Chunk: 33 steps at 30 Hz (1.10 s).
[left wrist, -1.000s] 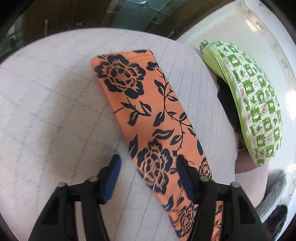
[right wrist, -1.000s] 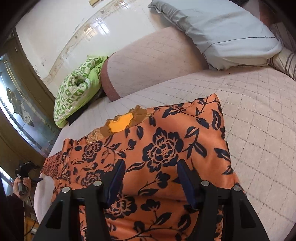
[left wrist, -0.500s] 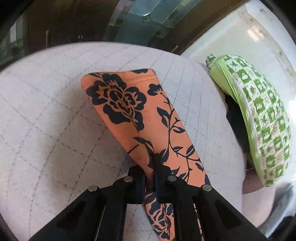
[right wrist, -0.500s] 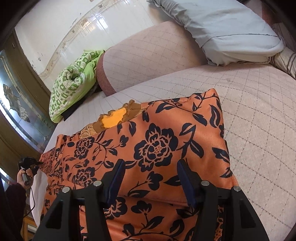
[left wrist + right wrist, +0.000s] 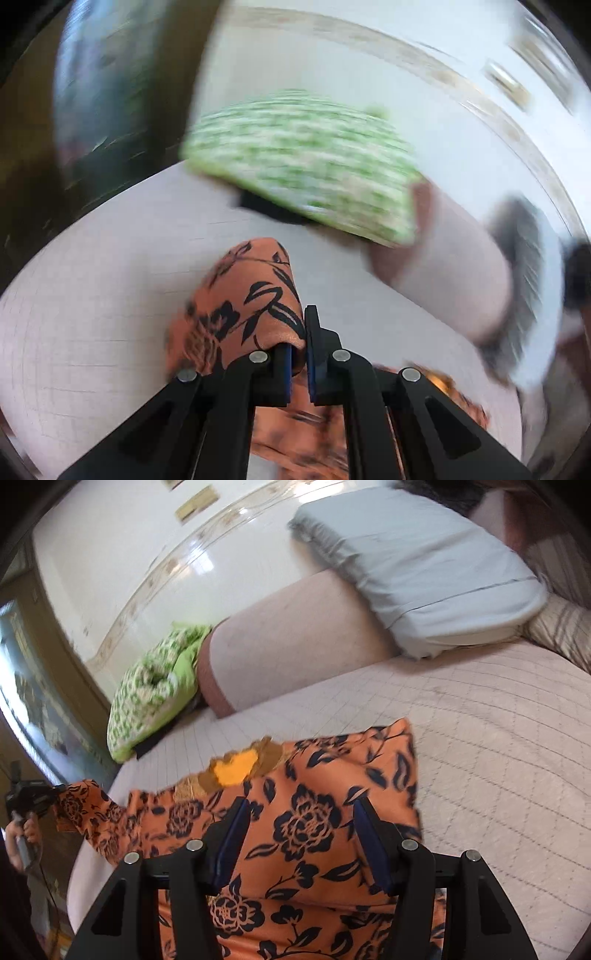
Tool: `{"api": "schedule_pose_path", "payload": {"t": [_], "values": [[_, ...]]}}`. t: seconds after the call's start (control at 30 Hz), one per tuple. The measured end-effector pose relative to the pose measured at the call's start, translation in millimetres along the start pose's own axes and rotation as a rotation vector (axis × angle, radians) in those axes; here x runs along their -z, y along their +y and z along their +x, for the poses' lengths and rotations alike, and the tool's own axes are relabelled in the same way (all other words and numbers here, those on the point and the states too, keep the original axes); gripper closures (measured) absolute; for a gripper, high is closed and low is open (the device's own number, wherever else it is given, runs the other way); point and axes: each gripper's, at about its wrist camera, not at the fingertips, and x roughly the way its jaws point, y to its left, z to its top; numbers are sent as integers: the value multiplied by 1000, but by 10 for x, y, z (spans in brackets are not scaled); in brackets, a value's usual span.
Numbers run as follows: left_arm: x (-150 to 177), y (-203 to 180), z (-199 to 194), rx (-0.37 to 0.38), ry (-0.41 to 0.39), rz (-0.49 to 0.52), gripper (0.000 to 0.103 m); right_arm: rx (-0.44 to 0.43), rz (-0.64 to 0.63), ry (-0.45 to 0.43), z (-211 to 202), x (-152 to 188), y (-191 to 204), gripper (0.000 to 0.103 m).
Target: Fold small clothes
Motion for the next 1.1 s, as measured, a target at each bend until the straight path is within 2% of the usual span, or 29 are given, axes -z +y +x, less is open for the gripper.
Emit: {"api": "schedule_pose_path", "payload": {"t": [0.07, 0.17, 0.2, 0.27, 0.3, 0.33, 0.37, 0.4, 0.43, 0.47, 0.5, 0.57, 0.63, 0.7, 0.77, 0.8, 0.83, 0.9, 0.97, 1.1], "values": [[71, -445, -18, 31, 9, 83, 97, 1, 53, -27, -85, -67, -119, 41], [359, -1229, -45, 122, 46, 202, 97, 6, 119, -67, -232, -148, -296, 41], [516, -1572, 2, 153, 67, 251, 97, 6, 139, -78, -275, -175, -353, 41], [759, -2008, 85, 197, 99, 316, 97, 5, 186, -104, -366, -238, -480, 41], [977, -2336, 204, 221, 153, 376, 96, 1, 213, -117, -417, -263, -548, 41], [1114, -2500, 270, 238, 202, 411, 85, -5, 237, -126, -458, -287, -610, 41], [1353, -2780, 423, 274, 322, 480, 73, -13, 259, -134, -494, -314, -665, 41], [1514, -2935, 501, 281, 395, 528, 49, -18, 275, -144, -537, -343, -723, 41], [1645, -3051, 546, 276, 435, 578, 40, -16, 280, -149, -566, -357, -755, 41], [1773, -3136, 534, 259, 428, 637, 39, -8, 286, -157, -591, -371, -787, 41], [1860, -3174, 495, 223, 380, 701, 39, -2, 296, -165, -609, -390, -822, 41], [1895, -3094, 386, 169, 287, 765, 35, -5, 307, -168, -613, -405, -848, 41], [1764, -2903, 329, 168, 246, 721, 29, -6, 301, -162, -595, -419, -842, 41], [1584, -2551, 246, 177, 192, 604, 20, -1, 272, -149, -552, -411, -768, 41], [1471, -2206, 207, 107, 118, 495, 17, -1, 225, -122, -485, -377, -634, 41], [1419, -1965, 228, 40, 82, 435, 17, -3, 198, -108, -445, -351, -550, 41], [1422, -1840, 224, 6, 69, 401, 17, -6, 170, -95, -409, -325, -463, 41], [1386, -1428, 353, -67, 66, 288, 17, -19, 90, -61, -326, -260, -246, 41], [1397, -1042, 550, -115, 100, 171, 17, -40, -11, -14, -224, -166, 17, 41], [1388, -705, 842, -220, 178, 110, 17, -92, -235, 84, -48, 134, 561, 41]]}}
